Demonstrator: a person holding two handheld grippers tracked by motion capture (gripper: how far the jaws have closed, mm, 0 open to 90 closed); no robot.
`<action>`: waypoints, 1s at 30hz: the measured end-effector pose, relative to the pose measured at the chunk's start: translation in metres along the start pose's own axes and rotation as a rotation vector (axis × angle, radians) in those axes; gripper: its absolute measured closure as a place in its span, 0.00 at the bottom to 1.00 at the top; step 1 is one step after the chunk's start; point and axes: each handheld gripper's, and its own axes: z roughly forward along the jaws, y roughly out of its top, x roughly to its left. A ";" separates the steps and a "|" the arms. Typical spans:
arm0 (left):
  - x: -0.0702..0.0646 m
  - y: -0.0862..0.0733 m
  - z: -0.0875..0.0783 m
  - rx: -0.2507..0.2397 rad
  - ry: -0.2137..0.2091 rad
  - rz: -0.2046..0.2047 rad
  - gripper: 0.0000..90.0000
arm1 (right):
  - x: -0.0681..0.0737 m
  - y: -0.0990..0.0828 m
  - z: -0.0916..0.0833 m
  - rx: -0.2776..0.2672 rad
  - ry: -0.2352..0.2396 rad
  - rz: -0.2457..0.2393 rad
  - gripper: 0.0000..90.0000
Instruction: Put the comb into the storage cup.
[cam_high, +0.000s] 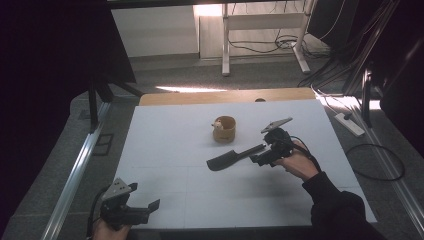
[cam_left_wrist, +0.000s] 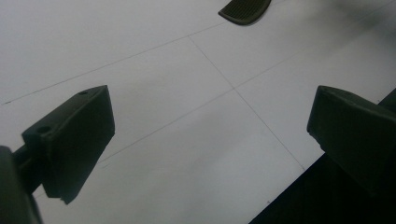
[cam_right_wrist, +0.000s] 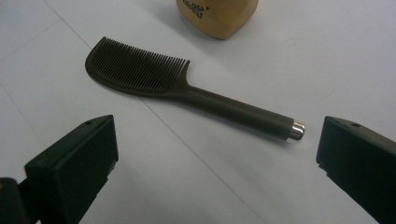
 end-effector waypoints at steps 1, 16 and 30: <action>0.000 0.000 0.000 0.000 0.000 0.000 0.02 | 0.000 0.001 0.001 0.003 -0.002 -0.002 0.00; 0.000 0.000 0.000 -0.001 -0.002 0.005 0.02 | 0.002 0.020 0.021 0.062 -0.017 0.007 0.00; 0.000 0.000 0.000 0.000 -0.006 0.008 0.02 | 0.004 0.033 0.039 0.100 -0.016 -0.009 0.00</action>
